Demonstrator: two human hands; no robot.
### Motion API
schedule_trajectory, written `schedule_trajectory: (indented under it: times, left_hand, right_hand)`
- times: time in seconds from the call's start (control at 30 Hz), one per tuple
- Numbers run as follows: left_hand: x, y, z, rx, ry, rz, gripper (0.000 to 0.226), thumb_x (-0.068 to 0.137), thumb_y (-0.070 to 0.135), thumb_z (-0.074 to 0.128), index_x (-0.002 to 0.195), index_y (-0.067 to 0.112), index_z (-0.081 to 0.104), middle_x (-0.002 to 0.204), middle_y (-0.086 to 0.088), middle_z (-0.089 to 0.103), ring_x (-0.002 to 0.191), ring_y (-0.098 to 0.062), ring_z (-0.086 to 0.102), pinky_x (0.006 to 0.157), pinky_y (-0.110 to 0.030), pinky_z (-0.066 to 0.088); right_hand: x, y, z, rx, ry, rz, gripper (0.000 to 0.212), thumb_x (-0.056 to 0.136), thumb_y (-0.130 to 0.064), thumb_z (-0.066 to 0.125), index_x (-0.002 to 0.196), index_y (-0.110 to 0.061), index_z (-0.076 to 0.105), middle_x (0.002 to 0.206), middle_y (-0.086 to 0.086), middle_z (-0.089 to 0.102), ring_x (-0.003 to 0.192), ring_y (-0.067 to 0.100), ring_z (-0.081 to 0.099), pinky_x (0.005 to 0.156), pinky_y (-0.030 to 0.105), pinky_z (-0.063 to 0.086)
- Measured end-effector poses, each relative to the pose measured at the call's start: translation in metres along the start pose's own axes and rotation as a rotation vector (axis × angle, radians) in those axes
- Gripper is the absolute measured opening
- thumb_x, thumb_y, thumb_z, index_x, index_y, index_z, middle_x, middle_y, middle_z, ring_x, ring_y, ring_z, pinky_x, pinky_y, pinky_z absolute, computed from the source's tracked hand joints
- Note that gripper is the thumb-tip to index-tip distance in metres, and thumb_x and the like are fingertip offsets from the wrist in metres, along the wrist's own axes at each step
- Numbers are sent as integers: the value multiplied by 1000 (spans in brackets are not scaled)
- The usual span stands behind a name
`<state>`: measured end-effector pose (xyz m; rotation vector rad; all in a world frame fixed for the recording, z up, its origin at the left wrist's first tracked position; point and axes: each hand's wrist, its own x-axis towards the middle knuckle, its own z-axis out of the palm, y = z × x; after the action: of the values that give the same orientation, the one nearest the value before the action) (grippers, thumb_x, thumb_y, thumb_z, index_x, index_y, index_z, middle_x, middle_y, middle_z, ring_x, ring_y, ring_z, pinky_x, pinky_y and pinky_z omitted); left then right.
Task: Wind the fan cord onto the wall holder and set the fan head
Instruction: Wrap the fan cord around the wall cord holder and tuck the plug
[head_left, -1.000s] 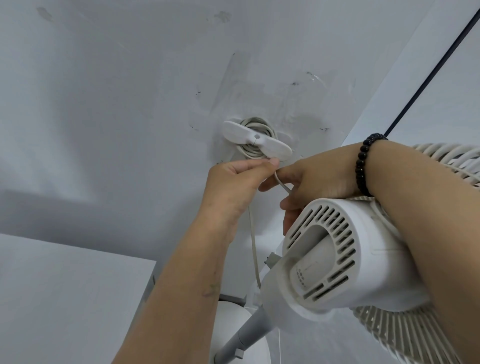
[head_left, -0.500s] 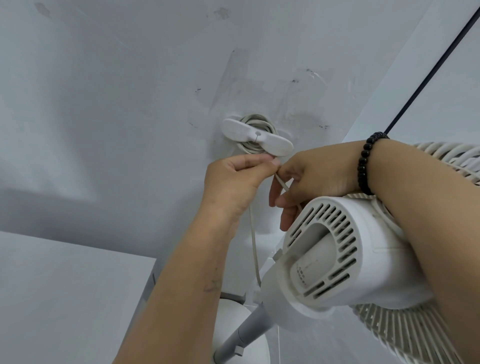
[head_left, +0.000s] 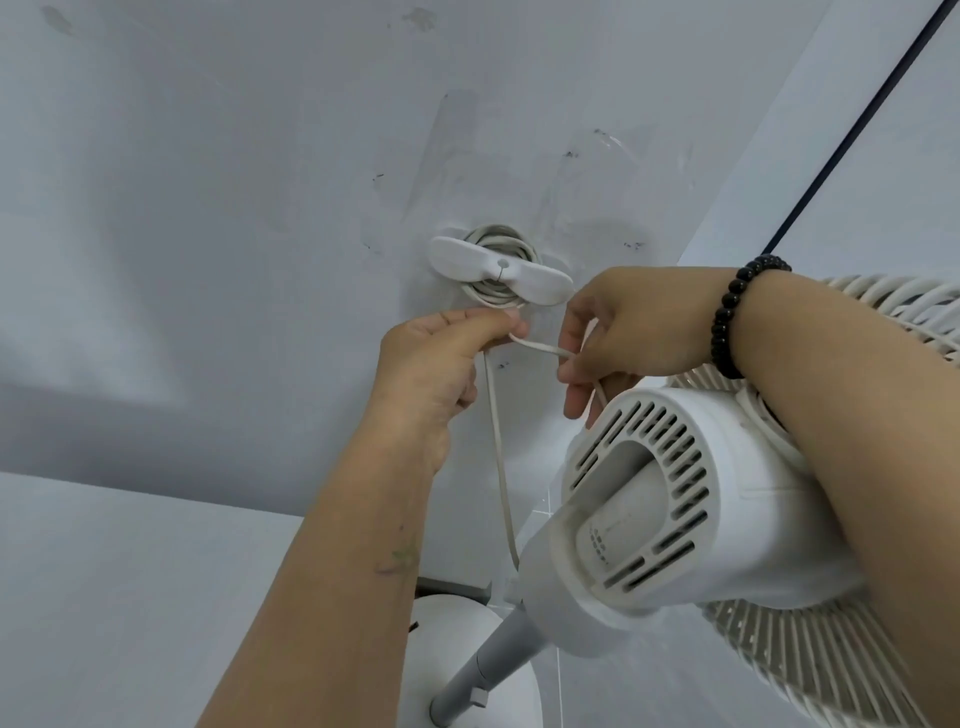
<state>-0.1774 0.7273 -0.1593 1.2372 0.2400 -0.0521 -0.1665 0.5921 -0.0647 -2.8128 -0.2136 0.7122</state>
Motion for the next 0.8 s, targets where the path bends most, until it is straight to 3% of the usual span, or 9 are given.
schedule_trajectory:
  times: [0.13, 0.23, 0.33, 0.5, 0.67, 0.8]
  left_hand:
    - [0, 3, -8, 57, -87, -70, 16, 80, 22, 75, 91, 11, 72, 87, -3, 78, 44, -10, 23, 54, -23, 26]
    - [-1, 4, -9, 95, -144, -123, 13, 81, 24, 74, 88, 14, 72, 86, -2, 78, 45, -9, 25, 54, -21, 28]
    - [2, 4, -8, 39, -112, -132, 11, 82, 20, 71, 88, 11, 72, 81, -2, 77, 45, -8, 27, 52, -19, 28]
    - [4, 6, -5, -93, -112, -188, 10, 83, 17, 64, 73, 15, 65, 68, 2, 71, 35, -5, 27, 41, -15, 26]
    - [4, 4, 1, -234, -97, -237, 12, 81, 16, 62, 69, 15, 62, 58, 6, 59, 32, -4, 24, 35, -16, 22]
    - [3, 3, -1, -223, -89, -199, 11, 81, 18, 65, 70, 17, 64, 60, 7, 58, 35, -5, 25, 38, -17, 24]
  right_hand:
    - [1, 0, 1, 64, 40, -56, 8, 90, -17, 63, 87, -12, 58, 78, -2, 77, 72, 17, 68, 86, 36, 57]
    - [0, 0, 0, 89, 64, -60, 9, 89, -18, 65, 86, -12, 59, 77, -1, 77, 68, 13, 68, 82, 32, 58]
    - [0, -2, 0, 134, 53, -55, 9, 86, -17, 68, 84, -10, 63, 76, 1, 76, 64, 11, 68, 78, 28, 58]
    - [1, -8, 2, 173, -54, 2, 5, 85, -7, 61, 89, -5, 63, 75, 8, 76, 69, 19, 68, 85, 40, 57]
    - [-1, -8, 3, 122, -145, 5, 7, 87, -12, 65, 90, -6, 65, 81, 5, 77, 79, 20, 71, 89, 41, 56]
    - [1, -7, 1, 95, -68, -75, 9, 86, -19, 69, 84, -13, 63, 78, 2, 76, 76, 13, 71, 80, 32, 54]
